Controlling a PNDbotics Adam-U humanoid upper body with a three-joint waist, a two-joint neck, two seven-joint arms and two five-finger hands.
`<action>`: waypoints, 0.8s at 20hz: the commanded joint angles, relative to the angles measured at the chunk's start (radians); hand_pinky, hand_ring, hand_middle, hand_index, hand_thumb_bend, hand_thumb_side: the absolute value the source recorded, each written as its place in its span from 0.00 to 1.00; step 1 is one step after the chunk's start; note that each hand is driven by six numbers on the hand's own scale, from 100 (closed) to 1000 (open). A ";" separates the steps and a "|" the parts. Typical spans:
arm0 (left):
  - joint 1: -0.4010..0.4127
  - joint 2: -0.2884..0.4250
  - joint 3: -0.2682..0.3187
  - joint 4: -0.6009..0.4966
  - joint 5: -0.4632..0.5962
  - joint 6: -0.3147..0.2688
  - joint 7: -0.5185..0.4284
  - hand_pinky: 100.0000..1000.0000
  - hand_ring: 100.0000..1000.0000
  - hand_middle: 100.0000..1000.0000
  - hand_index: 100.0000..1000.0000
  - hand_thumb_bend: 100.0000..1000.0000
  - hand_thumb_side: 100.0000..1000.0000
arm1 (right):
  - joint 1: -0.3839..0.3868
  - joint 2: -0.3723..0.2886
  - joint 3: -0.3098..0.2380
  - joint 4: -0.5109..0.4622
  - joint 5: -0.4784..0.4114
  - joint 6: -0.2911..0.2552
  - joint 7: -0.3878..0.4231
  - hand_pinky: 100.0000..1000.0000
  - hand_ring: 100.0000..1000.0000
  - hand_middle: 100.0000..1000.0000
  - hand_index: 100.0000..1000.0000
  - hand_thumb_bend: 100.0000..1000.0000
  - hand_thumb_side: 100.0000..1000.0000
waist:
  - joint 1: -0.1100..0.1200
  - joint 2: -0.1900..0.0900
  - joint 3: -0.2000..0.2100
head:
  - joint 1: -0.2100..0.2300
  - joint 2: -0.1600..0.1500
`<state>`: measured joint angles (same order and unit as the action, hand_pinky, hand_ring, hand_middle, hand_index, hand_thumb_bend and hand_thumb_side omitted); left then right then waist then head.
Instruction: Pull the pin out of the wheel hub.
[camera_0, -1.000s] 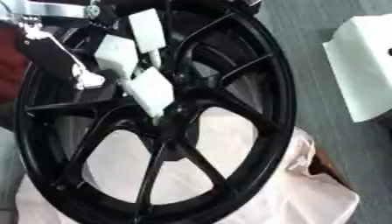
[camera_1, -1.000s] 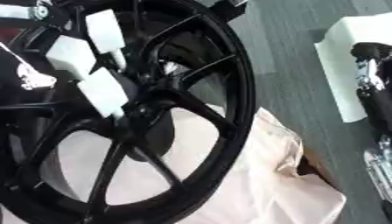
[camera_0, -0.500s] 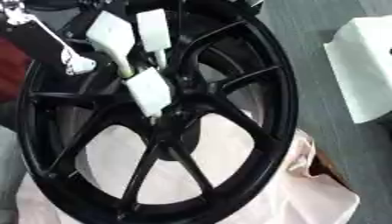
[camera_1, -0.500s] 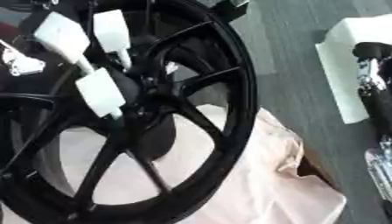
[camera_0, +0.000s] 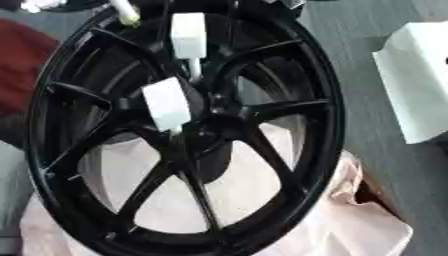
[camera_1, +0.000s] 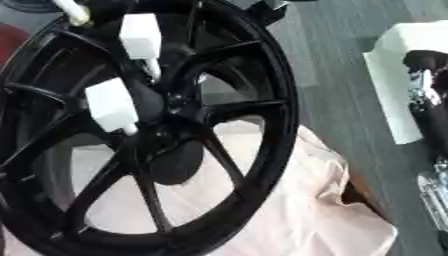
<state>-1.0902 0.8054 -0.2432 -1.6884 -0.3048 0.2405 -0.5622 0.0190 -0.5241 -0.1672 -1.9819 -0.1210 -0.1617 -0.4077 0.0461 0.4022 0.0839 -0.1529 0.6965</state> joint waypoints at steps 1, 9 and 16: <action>0.020 0.062 0.089 0.063 -0.042 0.022 0.051 0.68 0.38 0.15 0.40 0.00 0.13 | 0.001 -0.020 -0.015 -0.018 0.006 -0.007 -0.003 0.85 0.75 0.63 0.65 0.00 0.51 | -0.005 -0.025 0.003 | 0.000 -0.010; 0.115 0.087 0.193 0.260 -0.135 0.043 0.172 0.68 0.39 0.15 0.41 0.00 0.13 | 0.000 -0.021 -0.020 -0.018 0.002 -0.015 -0.004 0.85 0.75 0.63 0.65 0.00 0.50 | -0.014 -0.028 0.006 | 0.004 -0.019; 0.187 0.084 0.192 0.420 -0.168 -0.014 0.244 0.69 0.41 0.19 0.44 0.00 0.09 | -0.004 -0.019 -0.020 -0.018 -0.003 -0.017 0.000 0.85 0.75 0.63 0.65 0.00 0.50 | -0.019 -0.028 0.001 | 0.008 -0.031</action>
<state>-0.8917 0.8471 -0.0689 -1.2827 -0.4641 0.2391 -0.3313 0.0180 -0.5241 -0.1767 -1.9819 -0.1217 -0.1732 -0.4084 0.0281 0.4008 0.0858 -0.1492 0.6805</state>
